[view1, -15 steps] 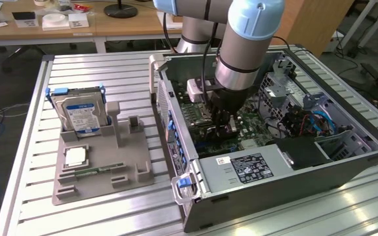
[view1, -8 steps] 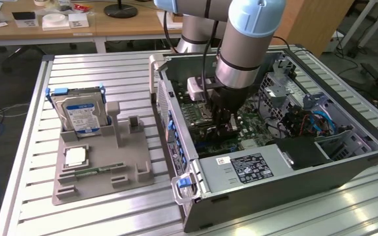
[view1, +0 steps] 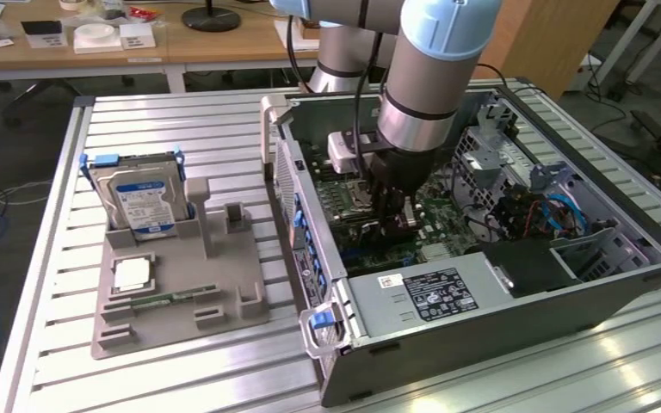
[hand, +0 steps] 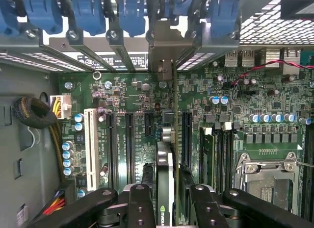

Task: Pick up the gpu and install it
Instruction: 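Insert the gpu into the slot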

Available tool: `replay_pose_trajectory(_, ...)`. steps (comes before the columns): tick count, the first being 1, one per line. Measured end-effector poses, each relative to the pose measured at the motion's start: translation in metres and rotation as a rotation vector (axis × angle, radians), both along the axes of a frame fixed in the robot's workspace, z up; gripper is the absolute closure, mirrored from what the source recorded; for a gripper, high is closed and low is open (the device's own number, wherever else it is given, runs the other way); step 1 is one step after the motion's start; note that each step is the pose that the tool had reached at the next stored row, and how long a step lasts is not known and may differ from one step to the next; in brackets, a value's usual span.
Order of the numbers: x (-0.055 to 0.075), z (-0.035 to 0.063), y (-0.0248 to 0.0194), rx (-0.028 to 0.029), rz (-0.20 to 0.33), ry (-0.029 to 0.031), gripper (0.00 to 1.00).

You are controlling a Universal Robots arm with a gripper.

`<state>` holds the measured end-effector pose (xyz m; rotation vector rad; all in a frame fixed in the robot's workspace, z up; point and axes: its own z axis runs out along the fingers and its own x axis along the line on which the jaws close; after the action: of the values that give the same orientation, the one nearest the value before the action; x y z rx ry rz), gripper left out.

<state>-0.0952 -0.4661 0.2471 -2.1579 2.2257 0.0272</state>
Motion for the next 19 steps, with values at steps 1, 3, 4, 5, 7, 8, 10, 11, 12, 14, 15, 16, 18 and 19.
replay_pose_trajectory(1,0.0000,0.0005,0.0000,-0.0024,0.000,0.0001,0.65)
replay_pose_trajectory(3,0.0000,0.0019,0.0002,-0.0059,0.000,0.0002,0.65)
replay_pose_trajectory(4,0.0000,0.0022,0.0003,-0.0060,0.000,0.0002,0.65)
replay_pose_trajectory(5,0.0001,0.0024,0.0004,-0.0057,0.000,0.0000,0.65)
replay_pose_trajectory(7,0.0001,0.0024,0.0004,-0.0057,0.000,0.0000,0.65)
replay_pose_trajectory(8,0.0000,0.0024,0.0004,-0.0056,0.000,0.0000,0.65)
replay_pose_trajectory(10,0.0000,0.0025,0.0004,-0.0059,0.000,0.0001,0.65)
replay_pose_trajectory(11,0.0000,0.0025,0.0004,-0.0058,0.000,0.0001,0.65)
replay_pose_trajectory(12,0.0000,0.0025,0.0004,-0.0058,0.000,0.0000,0.65)
replay_pose_trajectory(14,0.0000,0.0025,0.0004,-0.0058,0.000,0.0001,0.65)
replay_pose_trajectory(15,0.0000,0.0025,0.0004,-0.0058,0.000,0.0000,0.65)
replay_pose_trajectory(16,0.0000,0.0025,0.0004,-0.0058,0.000,0.0001,0.65)
replay_pose_trajectory(18,0.0000,0.0025,0.0004,-0.0058,0.000,0.0000,0.65)
replay_pose_trajectory(19,0.0000,0.0025,0.0004,-0.0058,0.000,0.0001,0.67)
